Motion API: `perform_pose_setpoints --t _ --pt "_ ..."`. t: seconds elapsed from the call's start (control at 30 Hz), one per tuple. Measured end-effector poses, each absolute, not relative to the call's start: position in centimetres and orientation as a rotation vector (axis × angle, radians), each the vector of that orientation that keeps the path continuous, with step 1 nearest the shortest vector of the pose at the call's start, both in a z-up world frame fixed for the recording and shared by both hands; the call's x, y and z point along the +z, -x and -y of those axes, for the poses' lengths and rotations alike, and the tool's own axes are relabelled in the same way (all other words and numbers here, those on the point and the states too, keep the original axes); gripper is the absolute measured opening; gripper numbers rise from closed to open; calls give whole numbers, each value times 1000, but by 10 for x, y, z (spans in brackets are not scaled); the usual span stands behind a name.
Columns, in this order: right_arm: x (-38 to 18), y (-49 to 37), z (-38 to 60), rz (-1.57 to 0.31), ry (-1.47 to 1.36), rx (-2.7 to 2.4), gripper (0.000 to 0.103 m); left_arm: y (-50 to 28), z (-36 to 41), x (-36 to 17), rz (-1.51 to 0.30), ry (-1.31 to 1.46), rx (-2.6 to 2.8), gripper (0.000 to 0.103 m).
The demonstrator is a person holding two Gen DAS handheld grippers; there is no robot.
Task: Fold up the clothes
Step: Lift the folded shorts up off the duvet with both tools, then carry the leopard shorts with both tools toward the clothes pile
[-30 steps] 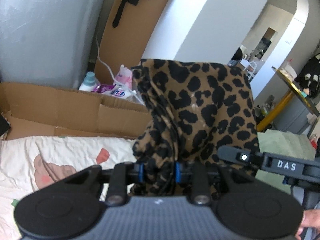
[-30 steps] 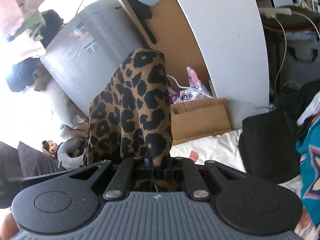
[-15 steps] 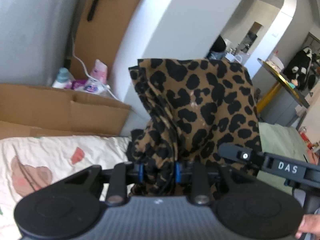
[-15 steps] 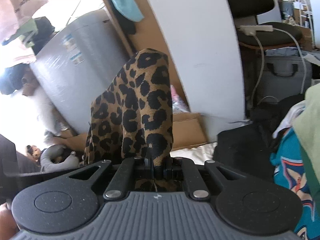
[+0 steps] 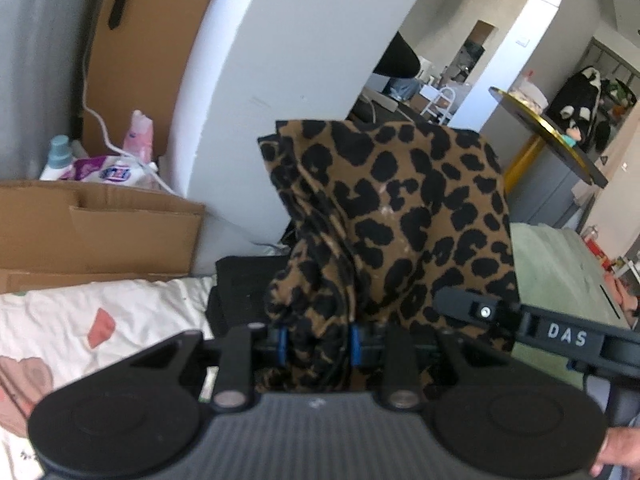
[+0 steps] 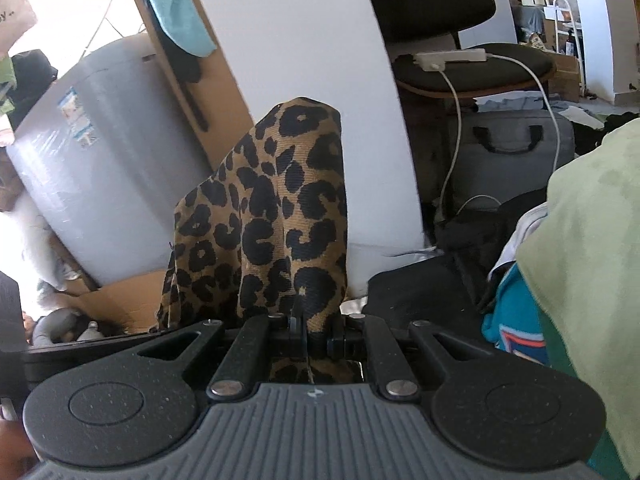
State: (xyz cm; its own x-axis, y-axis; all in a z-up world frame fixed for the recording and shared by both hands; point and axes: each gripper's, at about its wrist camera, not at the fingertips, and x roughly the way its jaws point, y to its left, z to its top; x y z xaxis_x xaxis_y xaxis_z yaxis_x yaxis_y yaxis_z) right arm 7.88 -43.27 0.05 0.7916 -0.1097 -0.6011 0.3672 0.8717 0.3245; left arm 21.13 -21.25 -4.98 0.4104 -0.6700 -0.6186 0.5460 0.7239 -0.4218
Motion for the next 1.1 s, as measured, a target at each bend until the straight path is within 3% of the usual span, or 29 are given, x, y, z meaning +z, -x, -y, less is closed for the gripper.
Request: perform_pose_setpoints --t 0.67,1.1 --pt "-72 -116 499 -693 -474 -297 7 -249 262 -123 -926 161 -790 29" --pt "-153 -158 539 -747 -433 -306 7 -297 293 -224 -1012 268 -796 29"
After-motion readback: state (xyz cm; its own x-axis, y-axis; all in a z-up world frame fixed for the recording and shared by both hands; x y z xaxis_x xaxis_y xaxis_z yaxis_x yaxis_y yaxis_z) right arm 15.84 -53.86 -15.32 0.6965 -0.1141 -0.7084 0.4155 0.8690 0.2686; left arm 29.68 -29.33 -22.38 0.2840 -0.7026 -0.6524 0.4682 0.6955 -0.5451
